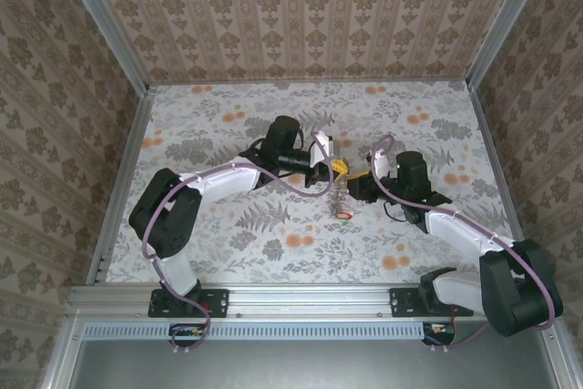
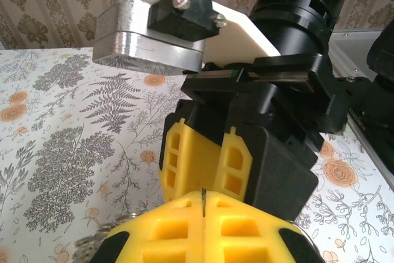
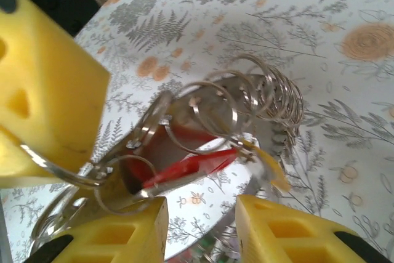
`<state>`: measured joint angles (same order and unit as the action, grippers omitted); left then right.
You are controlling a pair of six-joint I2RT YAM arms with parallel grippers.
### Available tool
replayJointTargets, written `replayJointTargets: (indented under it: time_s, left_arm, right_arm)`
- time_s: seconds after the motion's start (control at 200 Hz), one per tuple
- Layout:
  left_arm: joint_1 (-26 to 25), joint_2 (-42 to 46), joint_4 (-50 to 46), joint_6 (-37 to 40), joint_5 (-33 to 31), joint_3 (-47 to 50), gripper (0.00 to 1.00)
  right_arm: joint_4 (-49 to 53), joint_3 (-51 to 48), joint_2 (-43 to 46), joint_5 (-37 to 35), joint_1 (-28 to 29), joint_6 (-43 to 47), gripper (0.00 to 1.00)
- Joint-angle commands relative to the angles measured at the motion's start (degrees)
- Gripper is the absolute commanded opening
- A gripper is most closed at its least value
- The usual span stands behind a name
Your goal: Put the keys on the keyring
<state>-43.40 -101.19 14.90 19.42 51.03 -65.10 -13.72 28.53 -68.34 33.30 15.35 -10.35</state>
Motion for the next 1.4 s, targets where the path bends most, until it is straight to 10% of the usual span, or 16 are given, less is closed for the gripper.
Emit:
replayJointTargets:
  time_s: [0.0,0.245,0.565,0.955,1.395]
  left_arm:
    - [0.35,0.12,3.39,-1.54,3.4,-0.9,0.0]
    - [0.39,-0.04,5.03,-2.61,2.62,-0.32,0.0]
    - [6.95,7.24,-6.4,4.84,-5.48,2.39,0.0]
    - [15.3,17.4,-33.12,21.73,-9.15,-0.73,0.0]
    - [12.37,9.83,-48.56,32.2,-12.09,-8.43,0.0]
  right_arm:
    - [-2.88,1.39,-0.87,0.4,2.37,0.97,0.33]
    - [-6.77,0.82,-1.08,-6.09,3.92,-0.92,0.23]
    - [5.89,1.14,7.17,-10.24,3.87,0.56,0.36]
    - [11.24,0.1,17.53,-16.94,3.69,2.27,0.41]
    - [11.73,0.65,13.49,-16.08,3.57,2.0,0.41]
